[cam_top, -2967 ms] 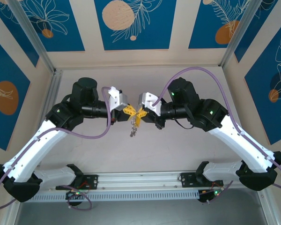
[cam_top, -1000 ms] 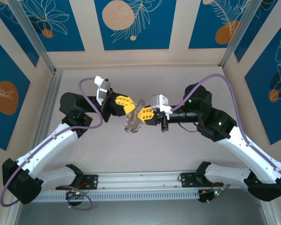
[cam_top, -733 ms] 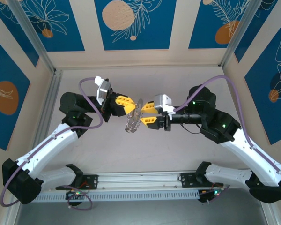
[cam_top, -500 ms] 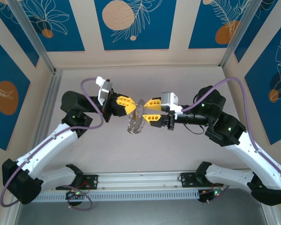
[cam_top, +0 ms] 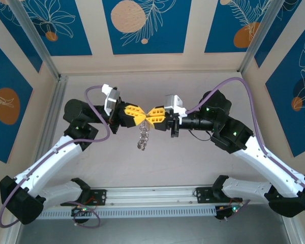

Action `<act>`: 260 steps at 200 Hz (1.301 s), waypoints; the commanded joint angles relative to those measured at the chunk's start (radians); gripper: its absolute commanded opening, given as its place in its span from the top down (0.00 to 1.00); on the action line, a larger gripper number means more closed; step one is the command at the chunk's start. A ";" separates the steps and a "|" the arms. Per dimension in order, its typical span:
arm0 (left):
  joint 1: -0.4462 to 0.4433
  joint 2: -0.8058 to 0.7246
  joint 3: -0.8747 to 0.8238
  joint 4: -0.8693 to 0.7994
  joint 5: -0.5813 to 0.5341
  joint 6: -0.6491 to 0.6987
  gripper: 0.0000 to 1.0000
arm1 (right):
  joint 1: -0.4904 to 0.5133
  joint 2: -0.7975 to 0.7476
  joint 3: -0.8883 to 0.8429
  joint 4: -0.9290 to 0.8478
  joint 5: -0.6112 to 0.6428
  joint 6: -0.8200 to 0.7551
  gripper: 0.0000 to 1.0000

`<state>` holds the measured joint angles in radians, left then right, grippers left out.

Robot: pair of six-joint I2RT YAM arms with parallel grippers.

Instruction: Put the keys on the keyring

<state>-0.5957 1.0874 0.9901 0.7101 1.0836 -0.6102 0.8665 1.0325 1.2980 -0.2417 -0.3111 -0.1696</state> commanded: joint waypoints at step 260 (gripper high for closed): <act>-0.088 -0.023 0.440 -1.385 -0.406 1.027 0.65 | 0.045 0.209 0.360 -0.535 0.087 -0.240 1.00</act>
<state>-0.6777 1.0641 1.4078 -0.6624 0.7200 0.3958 0.8959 1.2476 1.6215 -0.7967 -0.1642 -0.3931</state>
